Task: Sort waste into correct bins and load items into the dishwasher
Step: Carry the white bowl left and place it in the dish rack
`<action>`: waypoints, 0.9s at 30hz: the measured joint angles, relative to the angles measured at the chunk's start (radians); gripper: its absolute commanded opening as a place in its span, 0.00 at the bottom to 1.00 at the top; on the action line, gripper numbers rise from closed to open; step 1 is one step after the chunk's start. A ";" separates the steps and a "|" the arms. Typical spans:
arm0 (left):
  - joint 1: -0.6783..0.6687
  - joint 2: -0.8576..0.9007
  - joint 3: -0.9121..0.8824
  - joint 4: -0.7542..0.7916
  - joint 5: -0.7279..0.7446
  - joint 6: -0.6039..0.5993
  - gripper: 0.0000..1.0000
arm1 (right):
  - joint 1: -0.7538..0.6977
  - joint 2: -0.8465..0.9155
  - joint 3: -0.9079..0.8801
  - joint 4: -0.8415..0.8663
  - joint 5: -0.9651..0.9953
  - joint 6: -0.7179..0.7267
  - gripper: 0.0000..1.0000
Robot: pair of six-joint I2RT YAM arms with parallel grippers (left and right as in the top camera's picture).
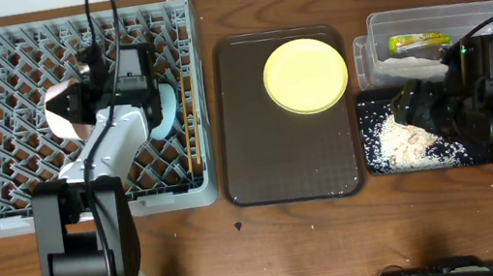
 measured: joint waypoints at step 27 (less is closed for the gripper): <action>-0.139 0.003 -0.015 -0.036 0.119 -0.026 0.59 | 0.000 0.000 0.000 -0.001 0.000 0.000 0.74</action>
